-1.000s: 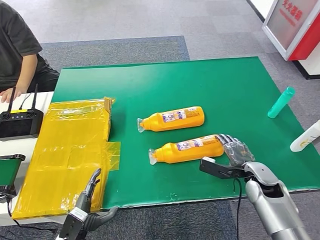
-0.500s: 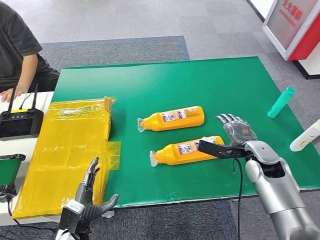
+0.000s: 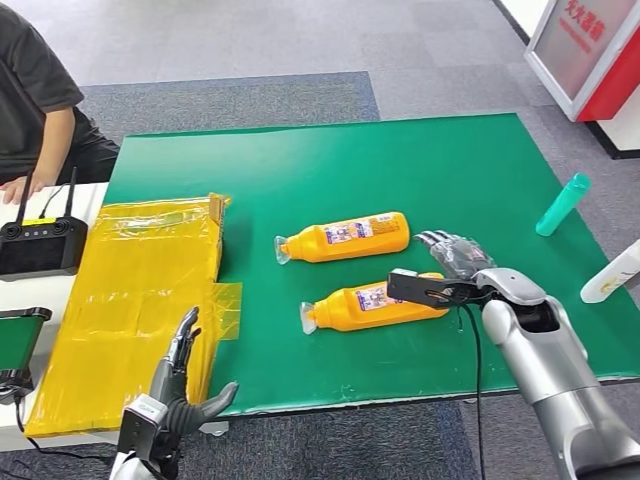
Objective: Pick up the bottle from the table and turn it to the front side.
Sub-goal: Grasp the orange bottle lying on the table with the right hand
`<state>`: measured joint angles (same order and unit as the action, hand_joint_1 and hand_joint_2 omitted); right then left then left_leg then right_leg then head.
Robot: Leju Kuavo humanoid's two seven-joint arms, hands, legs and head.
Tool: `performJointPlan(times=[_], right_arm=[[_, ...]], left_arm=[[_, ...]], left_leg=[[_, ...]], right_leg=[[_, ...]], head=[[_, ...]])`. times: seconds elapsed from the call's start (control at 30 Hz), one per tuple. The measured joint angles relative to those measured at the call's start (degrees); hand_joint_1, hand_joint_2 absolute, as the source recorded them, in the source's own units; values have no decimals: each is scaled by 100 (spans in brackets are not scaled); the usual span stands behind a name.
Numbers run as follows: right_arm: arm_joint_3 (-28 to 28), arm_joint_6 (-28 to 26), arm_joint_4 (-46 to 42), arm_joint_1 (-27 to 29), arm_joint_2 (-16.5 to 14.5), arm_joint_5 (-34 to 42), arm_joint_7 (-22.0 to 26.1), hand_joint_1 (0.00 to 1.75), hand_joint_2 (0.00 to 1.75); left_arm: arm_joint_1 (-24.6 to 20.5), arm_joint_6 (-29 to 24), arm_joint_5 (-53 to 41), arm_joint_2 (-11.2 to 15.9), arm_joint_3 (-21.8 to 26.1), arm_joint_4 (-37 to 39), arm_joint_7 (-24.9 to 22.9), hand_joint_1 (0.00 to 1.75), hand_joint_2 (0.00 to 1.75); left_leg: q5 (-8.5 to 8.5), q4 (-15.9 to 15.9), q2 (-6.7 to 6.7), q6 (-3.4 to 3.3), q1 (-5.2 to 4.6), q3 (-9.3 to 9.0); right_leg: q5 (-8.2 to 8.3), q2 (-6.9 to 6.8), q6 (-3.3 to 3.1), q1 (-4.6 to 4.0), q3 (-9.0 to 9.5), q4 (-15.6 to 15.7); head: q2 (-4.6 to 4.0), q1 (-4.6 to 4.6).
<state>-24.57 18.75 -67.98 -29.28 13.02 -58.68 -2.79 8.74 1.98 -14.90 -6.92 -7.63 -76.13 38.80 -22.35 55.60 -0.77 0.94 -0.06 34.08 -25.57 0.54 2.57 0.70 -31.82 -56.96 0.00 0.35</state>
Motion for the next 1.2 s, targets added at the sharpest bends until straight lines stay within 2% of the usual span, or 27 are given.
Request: performJointPlan(times=[0.53,0.57,0.67,0.7,1.0,1.1,1.2], right_arm=[[-460,-39,839,37,-104,362,36,0,175],[-475,-55,864,41,-106,371,36,21,175],[-507,-102,925,42,-109,405,39,152,175],[-514,-120,940,43,-109,419,43,175,175],[-541,-509,906,194,-90,612,69,175,175],[-483,-863,477,581,-26,627,14,175,175],[-361,-1364,-320,1255,-11,412,-58,175,175]], left_arm=[[-82,-19,54,132,-159,22,0,0,175],[-85,-19,56,138,-162,23,0,0,175],[-93,-19,72,154,-167,28,0,0,175],[-95,-19,79,157,-168,30,0,0,175],[-107,-80,104,198,-197,46,0,0,175],[-65,-119,100,206,-189,45,0,0,175],[48,-91,60,200,-157,11,0,0,175]], left_leg=[[0,0,0,0,0,0],[0,0,0,0,0,0],[0,0,0,0,0,0],[0,0,0,0,0,-1],[0,1,1,0,1,-5],[-2,2,-1,0,1,-2],[-8,2,-1,1,0,5]], right_leg=[[0,1,0,0,-2,0],[0,1,0,0,-3,0],[0,1,0,0,-3,0],[0,1,0,0,-3,0],[0,1,0,0,-1,1],[-1,-1,1,0,-1,1],[-6,-2,-1,0,-6,1]], head=[[0,-1],[0,0],[0,1],[0,0],[0,0],[0,-1],[0,-1]])
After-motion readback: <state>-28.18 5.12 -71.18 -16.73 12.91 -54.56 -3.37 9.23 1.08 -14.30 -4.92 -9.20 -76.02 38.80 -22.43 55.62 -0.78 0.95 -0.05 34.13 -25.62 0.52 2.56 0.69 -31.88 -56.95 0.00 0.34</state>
